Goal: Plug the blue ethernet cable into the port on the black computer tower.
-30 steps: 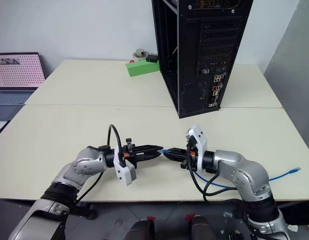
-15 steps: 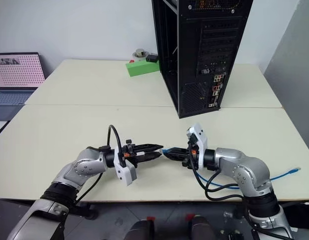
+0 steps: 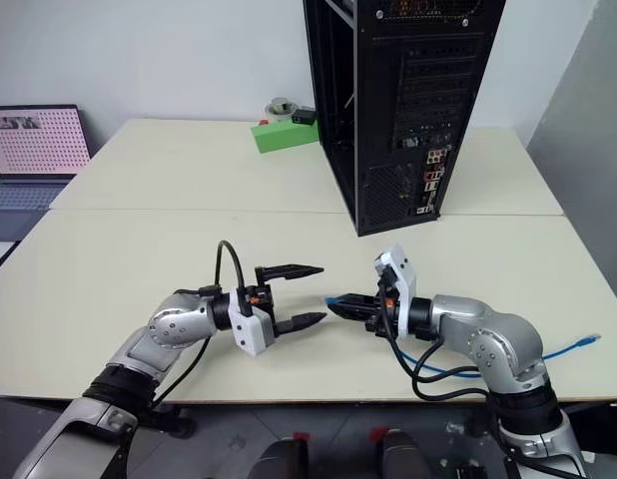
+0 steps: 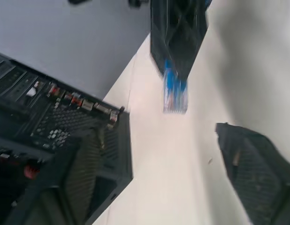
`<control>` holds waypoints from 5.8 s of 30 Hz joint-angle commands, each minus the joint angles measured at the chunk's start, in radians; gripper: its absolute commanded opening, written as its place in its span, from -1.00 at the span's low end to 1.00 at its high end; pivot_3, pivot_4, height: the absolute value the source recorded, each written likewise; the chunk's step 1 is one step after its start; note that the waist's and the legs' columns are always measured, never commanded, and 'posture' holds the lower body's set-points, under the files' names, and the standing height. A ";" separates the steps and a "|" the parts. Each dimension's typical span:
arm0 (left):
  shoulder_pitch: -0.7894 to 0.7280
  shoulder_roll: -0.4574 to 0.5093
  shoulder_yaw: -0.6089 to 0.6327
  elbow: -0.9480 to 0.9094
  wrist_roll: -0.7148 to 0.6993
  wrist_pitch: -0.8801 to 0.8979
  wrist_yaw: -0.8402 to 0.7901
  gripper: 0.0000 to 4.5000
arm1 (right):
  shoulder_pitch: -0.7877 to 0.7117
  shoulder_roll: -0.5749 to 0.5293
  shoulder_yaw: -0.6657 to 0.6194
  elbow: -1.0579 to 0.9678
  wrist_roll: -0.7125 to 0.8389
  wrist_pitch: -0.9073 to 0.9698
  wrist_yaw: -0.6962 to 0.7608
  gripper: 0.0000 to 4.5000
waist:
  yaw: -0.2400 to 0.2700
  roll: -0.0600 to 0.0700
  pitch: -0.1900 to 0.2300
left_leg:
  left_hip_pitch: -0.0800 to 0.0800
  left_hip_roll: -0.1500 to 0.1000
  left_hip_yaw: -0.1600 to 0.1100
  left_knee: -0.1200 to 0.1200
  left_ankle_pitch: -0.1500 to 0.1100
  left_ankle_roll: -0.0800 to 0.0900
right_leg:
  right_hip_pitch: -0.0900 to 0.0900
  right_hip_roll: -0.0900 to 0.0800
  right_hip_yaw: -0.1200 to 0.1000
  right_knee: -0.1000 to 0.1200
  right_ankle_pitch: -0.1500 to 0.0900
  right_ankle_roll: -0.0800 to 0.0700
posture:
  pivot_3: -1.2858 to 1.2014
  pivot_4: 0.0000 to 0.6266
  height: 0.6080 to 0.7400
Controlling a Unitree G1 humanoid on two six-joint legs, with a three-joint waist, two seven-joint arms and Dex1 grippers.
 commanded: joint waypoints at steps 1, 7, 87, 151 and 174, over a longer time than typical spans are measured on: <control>0.011 0.001 -0.011 -0.070 -0.073 0.039 -0.041 1.00 | -0.002 0.002 -0.022 -0.042 0.022 -0.009 -0.005 -0.97 | 0.000 0.000 0.000 | 0.000 0.000 0.000 0.000 0.000 0.000 | 0.000 0.000 0.000 0.000 0.000 0.000 | 0.03 -0.52 1.00; 0.016 -0.005 -0.001 -0.090 -0.096 0.074 -0.066 1.00 | -0.003 0.003 -0.015 -0.044 0.018 -0.012 -0.008 -0.97 | 0.000 0.000 0.000 | 0.000 0.000 0.000 0.000 0.000 0.000 | 0.000 0.000 0.000 0.000 0.000 0.000 | 0.03 -0.52 1.00; 0.026 -0.028 0.021 -0.083 -0.034 0.038 -0.011 -0.36 | 0.010 -0.007 -0.107 -0.003 0.174 0.112 -0.023 -1.00 | 0.000 0.000 0.000 | 0.000 0.000 0.000 0.000 0.000 0.000 | 0.000 0.000 0.000 0.000 0.000 0.000 | 0.03 -0.52 1.00; -0.140 -0.282 0.151 -0.614 -0.423 1.640 0.238 0.47 | -0.462 0.092 -0.223 0.912 -0.550 -0.877 -0.413 -1.00 | -0.010 0.000 0.000 | -0.002 0.000 -0.001 0.000 0.000 0.000 | -0.001 0.000 0.000 -0.001 0.003 -0.005 | 0.03 -0.52 1.00; -0.144 -0.284 0.146 -0.604 -0.411 1.608 0.218 0.47 | -0.480 0.096 -0.227 0.976 -0.557 -0.919 -0.397 -1.00 | -0.011 0.000 0.000 | -0.002 0.000 -0.001 0.000 0.000 0.000 | -0.001 0.000 0.000 -0.001 0.003 -0.005 | 0.03 -0.52 1.00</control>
